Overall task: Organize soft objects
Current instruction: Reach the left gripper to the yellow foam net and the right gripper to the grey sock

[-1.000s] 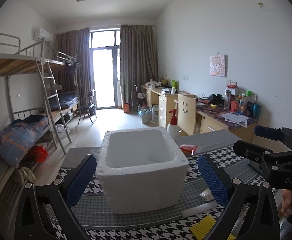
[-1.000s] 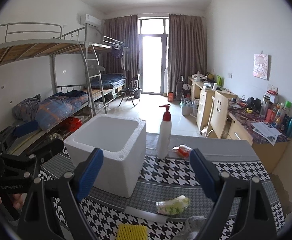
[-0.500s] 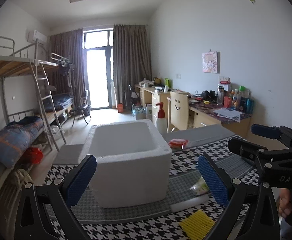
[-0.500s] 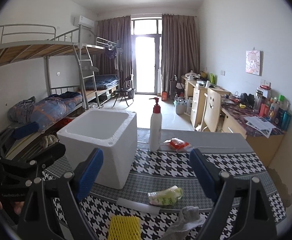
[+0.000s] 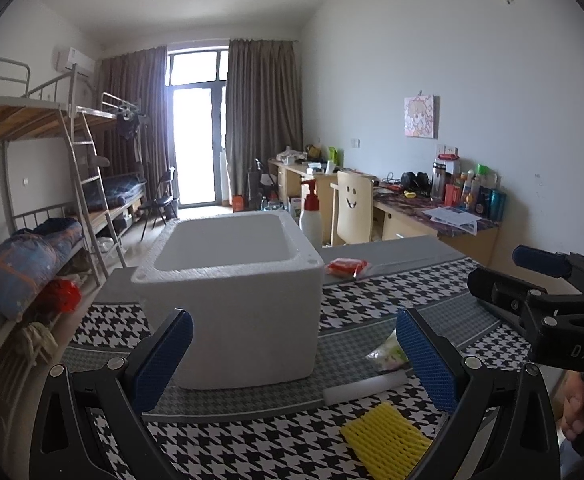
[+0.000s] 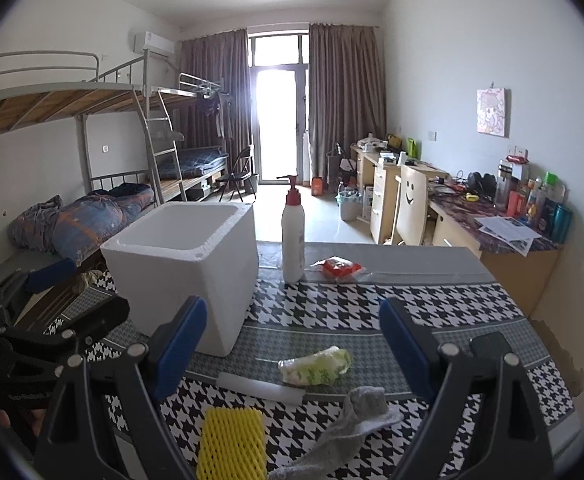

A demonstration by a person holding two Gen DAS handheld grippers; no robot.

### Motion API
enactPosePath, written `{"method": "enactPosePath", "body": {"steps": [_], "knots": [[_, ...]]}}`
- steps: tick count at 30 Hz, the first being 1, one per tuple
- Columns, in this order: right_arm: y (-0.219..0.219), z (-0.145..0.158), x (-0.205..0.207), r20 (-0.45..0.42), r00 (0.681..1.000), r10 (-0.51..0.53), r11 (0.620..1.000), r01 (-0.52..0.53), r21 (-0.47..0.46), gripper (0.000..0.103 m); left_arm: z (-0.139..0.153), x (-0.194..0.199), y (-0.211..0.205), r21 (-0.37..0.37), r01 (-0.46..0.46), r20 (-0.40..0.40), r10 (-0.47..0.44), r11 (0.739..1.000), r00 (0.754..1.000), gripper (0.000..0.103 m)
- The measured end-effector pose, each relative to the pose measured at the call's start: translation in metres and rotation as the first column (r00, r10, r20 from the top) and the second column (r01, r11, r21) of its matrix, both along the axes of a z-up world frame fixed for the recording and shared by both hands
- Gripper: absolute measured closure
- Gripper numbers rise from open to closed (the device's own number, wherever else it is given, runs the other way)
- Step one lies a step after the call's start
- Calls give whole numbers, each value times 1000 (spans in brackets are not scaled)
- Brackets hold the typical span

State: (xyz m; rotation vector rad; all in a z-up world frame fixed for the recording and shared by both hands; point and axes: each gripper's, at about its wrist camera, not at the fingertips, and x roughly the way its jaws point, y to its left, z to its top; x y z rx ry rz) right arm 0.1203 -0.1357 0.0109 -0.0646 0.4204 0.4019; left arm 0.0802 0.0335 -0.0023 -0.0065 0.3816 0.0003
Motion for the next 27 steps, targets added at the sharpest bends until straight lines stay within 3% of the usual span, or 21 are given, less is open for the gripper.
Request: {"method": "enactPosePath", "body": {"steps": [27], "knots": [[-35,-48,-6,-99,991,-93,995,95,16,12,-44,5,-18,-29,91,-133,-94,995,987,1]]}}
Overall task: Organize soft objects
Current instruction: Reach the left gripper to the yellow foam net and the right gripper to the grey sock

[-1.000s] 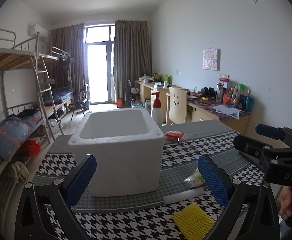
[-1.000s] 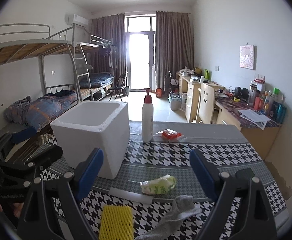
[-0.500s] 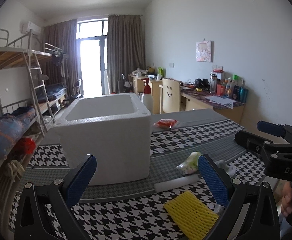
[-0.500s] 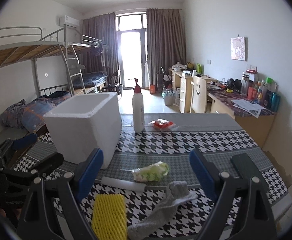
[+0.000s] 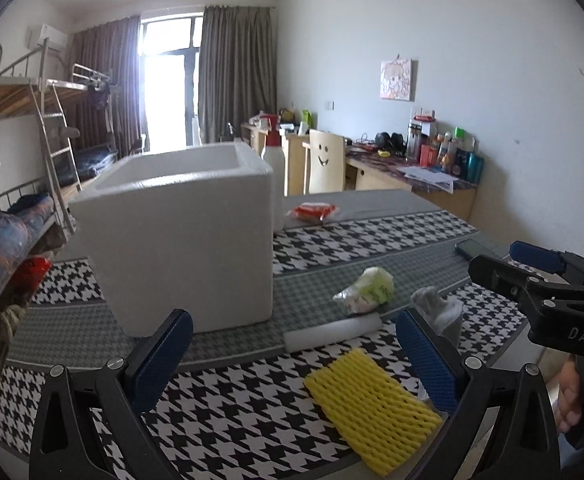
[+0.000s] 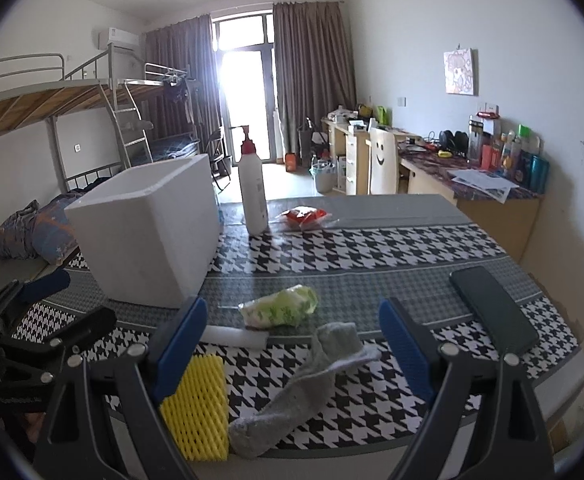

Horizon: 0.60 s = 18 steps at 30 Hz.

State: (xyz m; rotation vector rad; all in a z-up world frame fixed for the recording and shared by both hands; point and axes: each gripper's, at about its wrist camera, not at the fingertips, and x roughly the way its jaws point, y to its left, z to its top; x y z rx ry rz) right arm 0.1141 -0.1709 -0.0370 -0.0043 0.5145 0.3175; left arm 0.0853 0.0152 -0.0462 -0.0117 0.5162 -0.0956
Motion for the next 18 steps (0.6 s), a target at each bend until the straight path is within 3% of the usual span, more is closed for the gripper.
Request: {"method": "enactPosePath", "body": {"steps": [18], "knots": [[-7,-29,2,-96,995,7,1000,-7,-4,12,-30,7,-14,-6,44,-87,-45,999,995,1]]}}
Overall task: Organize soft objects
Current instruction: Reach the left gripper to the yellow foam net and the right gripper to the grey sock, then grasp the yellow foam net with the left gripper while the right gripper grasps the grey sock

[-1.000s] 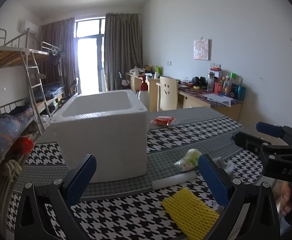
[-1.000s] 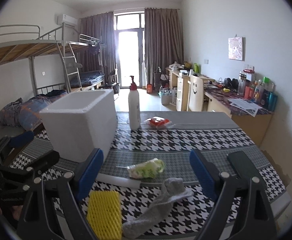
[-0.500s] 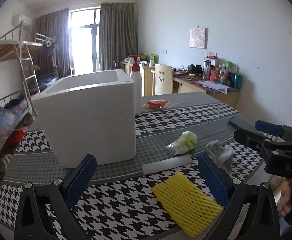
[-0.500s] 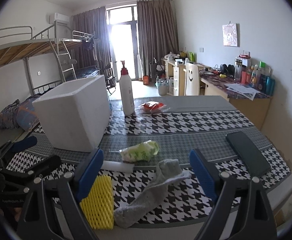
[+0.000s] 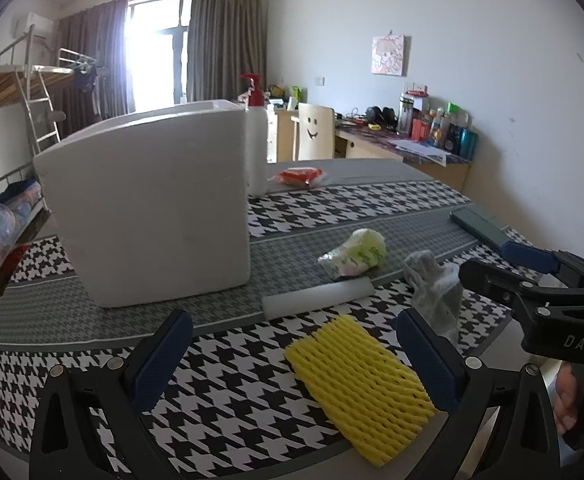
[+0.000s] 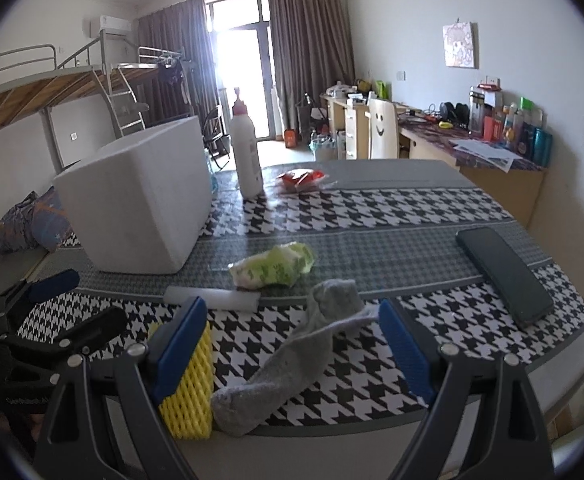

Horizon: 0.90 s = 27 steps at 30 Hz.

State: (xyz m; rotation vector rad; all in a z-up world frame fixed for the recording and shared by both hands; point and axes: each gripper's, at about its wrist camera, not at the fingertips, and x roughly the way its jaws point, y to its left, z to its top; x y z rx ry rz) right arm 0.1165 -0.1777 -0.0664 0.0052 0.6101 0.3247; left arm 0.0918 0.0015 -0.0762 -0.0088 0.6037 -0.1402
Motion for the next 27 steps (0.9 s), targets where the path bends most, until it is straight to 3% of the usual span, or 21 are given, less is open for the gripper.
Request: {"method": "enactPosePath", "body": {"steps": [13,21,27], "knots": [[-5,-11,1,-37,999,-5,1000,4,-10,12,-20,8,-5,-5,24,-110,-24,1000,994,1],[-5,-17,4,-62,998,3,1000,-3,0,13,-28,12,-11,-18,58,-164,-60,998,985,12],[-6,-19,5,-70,998,5,1000,-4,10,12,-42,17,-17,-19,79,-239,-82,997,968,32]]}}
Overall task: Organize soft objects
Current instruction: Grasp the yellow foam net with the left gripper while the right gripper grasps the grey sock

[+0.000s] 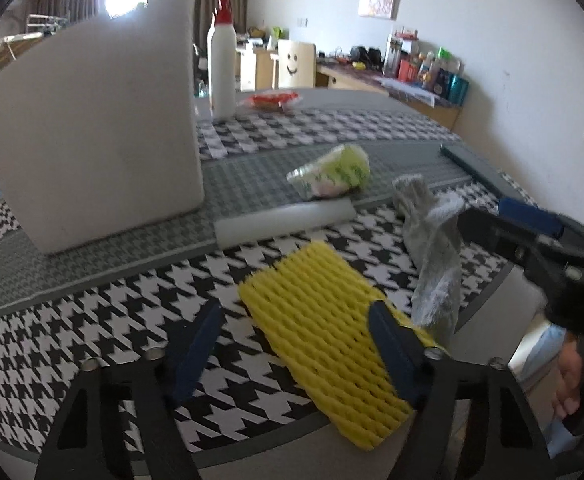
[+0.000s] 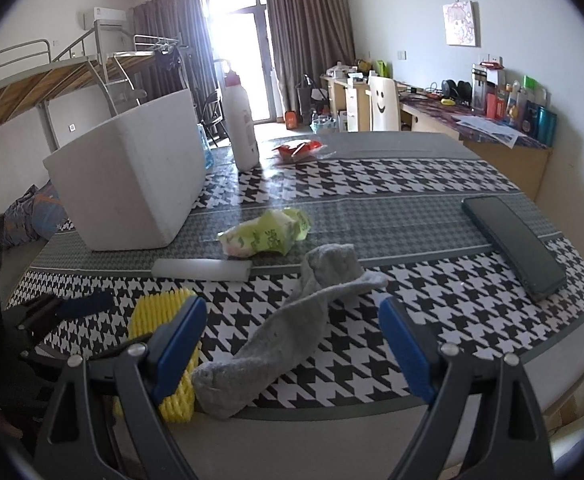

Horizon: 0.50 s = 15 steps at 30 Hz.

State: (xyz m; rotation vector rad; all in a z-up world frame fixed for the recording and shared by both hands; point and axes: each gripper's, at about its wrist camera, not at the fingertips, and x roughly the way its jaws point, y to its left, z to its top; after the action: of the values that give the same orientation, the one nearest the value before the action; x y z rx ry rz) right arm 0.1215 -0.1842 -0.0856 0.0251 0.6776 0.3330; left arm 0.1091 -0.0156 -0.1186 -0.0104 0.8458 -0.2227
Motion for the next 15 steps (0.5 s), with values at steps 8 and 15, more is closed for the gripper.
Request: {"method": "enactPosePath", "body": {"steps": [8,15], "knots": [[1,-4,2,-13,1000,13,1000,-13,16,12,-3,-1,-3,-6,13,-7,-13,1000,1000,50],[-1,-14,3,-46,999,13,1000,-11,29,12,-2,0,-9,-35,52,20,-52,998,998,87]]}}
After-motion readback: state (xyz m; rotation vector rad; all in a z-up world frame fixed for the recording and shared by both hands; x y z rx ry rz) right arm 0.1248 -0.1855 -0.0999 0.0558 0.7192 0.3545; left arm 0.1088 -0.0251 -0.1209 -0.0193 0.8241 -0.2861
